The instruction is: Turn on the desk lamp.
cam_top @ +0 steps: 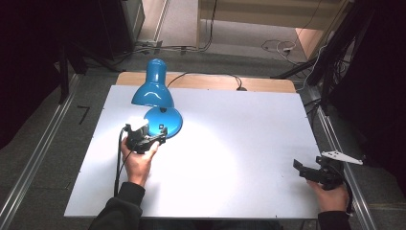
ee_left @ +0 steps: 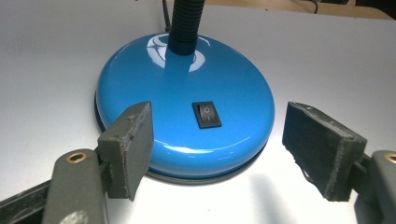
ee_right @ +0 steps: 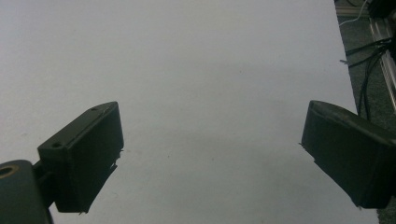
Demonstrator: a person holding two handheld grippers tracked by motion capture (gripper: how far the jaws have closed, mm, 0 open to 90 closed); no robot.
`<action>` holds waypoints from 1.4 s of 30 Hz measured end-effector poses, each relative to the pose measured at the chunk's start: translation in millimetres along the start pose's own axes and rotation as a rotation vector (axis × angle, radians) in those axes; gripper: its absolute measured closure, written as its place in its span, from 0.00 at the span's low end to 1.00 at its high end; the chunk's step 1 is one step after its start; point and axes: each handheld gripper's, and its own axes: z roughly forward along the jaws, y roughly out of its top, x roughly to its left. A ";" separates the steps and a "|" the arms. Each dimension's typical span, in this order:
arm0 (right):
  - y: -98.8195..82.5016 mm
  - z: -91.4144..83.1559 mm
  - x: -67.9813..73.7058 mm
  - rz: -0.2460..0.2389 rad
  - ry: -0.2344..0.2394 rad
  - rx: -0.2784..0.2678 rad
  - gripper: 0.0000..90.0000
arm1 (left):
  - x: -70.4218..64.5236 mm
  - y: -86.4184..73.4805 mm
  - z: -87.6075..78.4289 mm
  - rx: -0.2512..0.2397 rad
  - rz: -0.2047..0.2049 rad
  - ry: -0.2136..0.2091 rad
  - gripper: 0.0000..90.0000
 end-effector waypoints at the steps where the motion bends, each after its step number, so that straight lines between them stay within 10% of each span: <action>1: 0.0 0.0 0.0 0.000 0.000 0.000 0.05 | 0.4 -0.3 -0.7 0.001 -0.002 0.004 0.26; 42: -1.0 -2.0 -2.4 0.004 -0.001 -0.007 0.04 | 15.4 -9.1 -35.9 -0.014 -0.016 0.005 0.24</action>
